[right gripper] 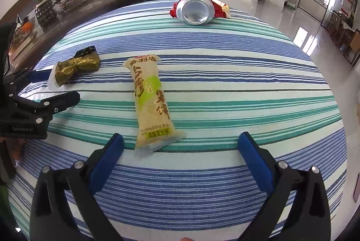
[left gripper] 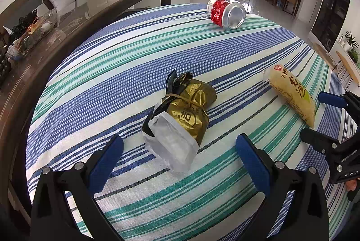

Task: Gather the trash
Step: 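Grasp the gold foil wrapper with the left tool and lift it, then grasp the yellow snack bar packet with the right tool while the left tool holds the foil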

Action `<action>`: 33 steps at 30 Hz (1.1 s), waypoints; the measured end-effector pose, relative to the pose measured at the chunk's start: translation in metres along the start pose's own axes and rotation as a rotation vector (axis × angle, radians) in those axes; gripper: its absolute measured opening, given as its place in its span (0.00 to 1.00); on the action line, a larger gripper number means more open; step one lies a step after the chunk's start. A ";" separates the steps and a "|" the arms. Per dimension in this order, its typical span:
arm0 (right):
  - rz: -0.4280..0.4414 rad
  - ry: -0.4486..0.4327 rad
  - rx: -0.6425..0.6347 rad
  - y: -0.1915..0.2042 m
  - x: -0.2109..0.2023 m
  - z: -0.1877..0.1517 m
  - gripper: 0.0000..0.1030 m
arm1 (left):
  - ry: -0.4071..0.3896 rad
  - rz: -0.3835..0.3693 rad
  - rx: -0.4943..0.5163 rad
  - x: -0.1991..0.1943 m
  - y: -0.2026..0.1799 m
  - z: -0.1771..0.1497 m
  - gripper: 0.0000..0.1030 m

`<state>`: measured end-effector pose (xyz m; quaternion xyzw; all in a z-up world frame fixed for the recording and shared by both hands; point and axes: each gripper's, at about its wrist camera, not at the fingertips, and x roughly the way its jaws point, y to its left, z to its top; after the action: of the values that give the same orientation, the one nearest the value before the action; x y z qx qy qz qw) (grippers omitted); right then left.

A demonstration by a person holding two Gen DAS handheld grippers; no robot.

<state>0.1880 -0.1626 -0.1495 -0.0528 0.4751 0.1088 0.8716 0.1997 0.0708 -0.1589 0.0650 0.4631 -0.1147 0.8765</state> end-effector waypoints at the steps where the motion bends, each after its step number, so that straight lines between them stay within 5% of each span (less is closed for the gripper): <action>1: 0.001 0.000 0.001 0.001 0.000 -0.001 0.96 | 0.000 0.000 0.000 0.000 -0.001 -0.001 0.96; 12: 0.026 0.006 -0.039 0.000 0.001 -0.001 0.96 | 0.007 0.001 -0.008 0.002 0.000 0.002 0.96; 19: 0.175 0.092 -0.055 -0.010 -0.011 0.039 0.94 | 0.000 -0.125 0.006 -0.013 0.024 0.013 0.96; 24: 0.206 0.216 -0.094 0.006 0.009 0.058 0.68 | 0.063 -0.132 0.071 0.002 0.016 0.031 0.92; 27: 0.223 0.219 -0.064 0.007 0.017 0.060 0.55 | 0.083 -0.123 0.093 0.008 0.010 0.036 0.74; 29: 0.240 0.221 -0.053 0.008 0.019 0.059 0.27 | 0.081 -0.117 0.101 0.008 0.007 0.037 0.50; 33: 0.215 0.174 -0.051 0.005 0.002 0.053 0.17 | 0.053 -0.112 0.123 -0.001 -0.001 0.035 0.42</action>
<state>0.2307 -0.1472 -0.1224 -0.0329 0.5489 0.2083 0.8088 0.2271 0.0616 -0.1383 0.0956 0.4813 -0.1897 0.8504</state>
